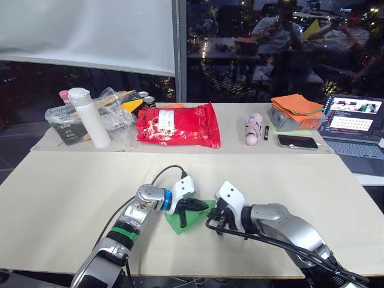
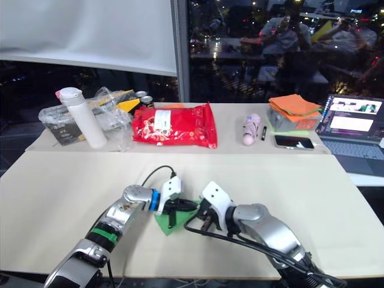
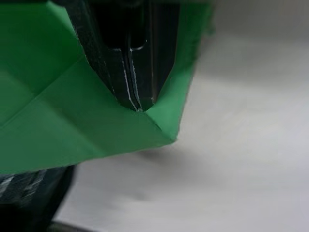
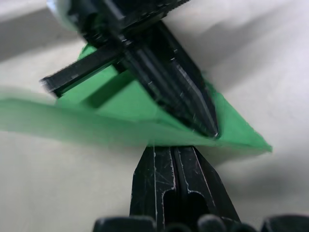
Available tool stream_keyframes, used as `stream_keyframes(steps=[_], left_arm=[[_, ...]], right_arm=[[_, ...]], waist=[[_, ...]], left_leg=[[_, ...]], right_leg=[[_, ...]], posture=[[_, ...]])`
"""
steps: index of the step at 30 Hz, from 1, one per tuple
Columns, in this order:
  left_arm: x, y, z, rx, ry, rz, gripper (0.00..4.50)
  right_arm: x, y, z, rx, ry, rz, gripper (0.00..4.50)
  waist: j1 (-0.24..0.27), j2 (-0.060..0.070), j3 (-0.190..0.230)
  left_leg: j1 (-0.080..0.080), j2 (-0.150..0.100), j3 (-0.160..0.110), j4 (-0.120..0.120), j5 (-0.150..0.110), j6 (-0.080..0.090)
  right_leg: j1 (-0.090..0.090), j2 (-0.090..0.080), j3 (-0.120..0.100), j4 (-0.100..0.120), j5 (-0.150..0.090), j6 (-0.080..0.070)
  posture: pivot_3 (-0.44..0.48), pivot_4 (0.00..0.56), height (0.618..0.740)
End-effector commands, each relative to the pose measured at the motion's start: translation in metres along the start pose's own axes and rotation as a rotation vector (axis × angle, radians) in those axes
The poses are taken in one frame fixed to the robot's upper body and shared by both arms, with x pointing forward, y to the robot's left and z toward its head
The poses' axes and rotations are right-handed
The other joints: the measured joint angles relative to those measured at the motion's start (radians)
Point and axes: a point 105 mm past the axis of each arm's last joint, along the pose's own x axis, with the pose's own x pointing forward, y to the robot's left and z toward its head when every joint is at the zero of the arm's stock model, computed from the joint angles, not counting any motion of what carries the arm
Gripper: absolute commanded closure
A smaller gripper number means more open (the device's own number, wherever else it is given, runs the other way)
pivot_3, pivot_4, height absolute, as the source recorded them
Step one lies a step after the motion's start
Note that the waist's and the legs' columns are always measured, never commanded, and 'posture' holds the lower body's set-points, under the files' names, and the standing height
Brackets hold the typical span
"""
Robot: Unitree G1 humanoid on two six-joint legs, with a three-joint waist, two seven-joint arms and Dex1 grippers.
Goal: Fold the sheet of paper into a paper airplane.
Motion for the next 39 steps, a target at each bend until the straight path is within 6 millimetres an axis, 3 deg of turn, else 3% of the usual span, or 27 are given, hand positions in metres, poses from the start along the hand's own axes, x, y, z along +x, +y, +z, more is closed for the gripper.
stream_keyframes(steps=[1,4,10,15,26,30,34,36,39], left_arm=[[0.004,-0.012,-0.005,0.005,0.036,-0.036,4.48],[0.001,-0.015,-0.007,-0.016,0.041,-0.031,4.48],[-0.006,-0.003,-0.005,-0.053,0.04,0.029,4.48],[-0.026,0.011,-0.005,-0.084,0.042,0.089,4.48],[-0.064,0.02,-0.017,-0.115,0.08,0.172,4.48],[-0.08,0.035,0.003,-0.146,-0.025,0.247,4.48],[-0.082,0.042,0.031,-0.22,-0.168,0.245,4.48],[-0.078,0.038,0.046,-0.244,-0.209,0.194,4.48],[-0.064,0.018,0.043,-0.201,-0.142,0.084,4.48]], right_arm=[[-0.004,-0.011,0.011,-0.03,-0.025,-0.052,4.5],[-0.005,-0.02,0.016,-0.037,-0.036,-0.077,4.5],[0.0,-0.022,0.019,-0.052,-0.038,-0.063,4.5],[0.006,-0.023,0.023,-0.061,-0.042,-0.051,4.5],[0.025,-0.016,0.01,-0.038,-0.01,-0.011,4.5],[0.028,-0.017,0.002,-0.038,0.015,-0.008,4.5],[0.028,-0.015,-0.001,-0.043,0.023,0.001,4.5],[0.028,-0.013,-0.003,-0.041,0.027,0.005,4.5],[0.026,-0.014,-0.005,-0.03,0.027,-0.011,4.5]], waist=[[-0.002,0.0,0.0],[-0.005,0.0,0.0],[-0.005,0.0,0.0],[-0.009,0.0,0.0],[-0.007,0.001,0.0],[-0.009,0.001,0.0],[-0.007,0.001,0.0],[-0.005,0.001,0.0],[-0.006,0.001,0.0]], left_leg=[[0.0,0.0,0.0,0.0,0.0,0.0],[0.0,0.0,0.0,0.0,0.0,0.0],[0.001,0.0,0.0,0.0,0.0,0.0],[0.001,0.0,0.0,0.0,0.0,0.0],[0.001,0.0,0.0,0.0,0.0,0.0],[0.001,0.0,0.0,0.0,0.0,0.0],[0.001,0.0,0.0,0.0,0.0,0.0],[0.001,0.0,0.0,0.0,0.0,0.0],[0.001,0.0,0.0,0.0,0.0,0.0]], right_leg=[[0.0,0.0,0.0,0.0,0.0,0.0],[0.0,0.0,0.0,0.0,0.0,0.0],[0.0,0.0,0.0,0.0,0.0,0.0],[0.0,0.0,0.0,0.0,0.0,0.0],[-0.001,0.0,0.0,0.001,0.0,0.0],[-0.001,0.0,0.0,0.001,0.0,0.0],[-0.001,0.0,0.0,0.002,0.0,0.0],[0.0,0.0,0.0,0.001,0.0,0.0],[0.0,0.0,0.0,0.001,0.0,0.0]], posture=[[0.0,0.15,0.725],[0.0,0.15,0.725],[0.0,0.15,0.725],[0.0,0.15,0.725],[0.0,0.15,0.725],[0.0,0.15,0.725],[0.0,0.15,0.725],[0.0,0.15,0.725],[0.0,0.15,0.725]])
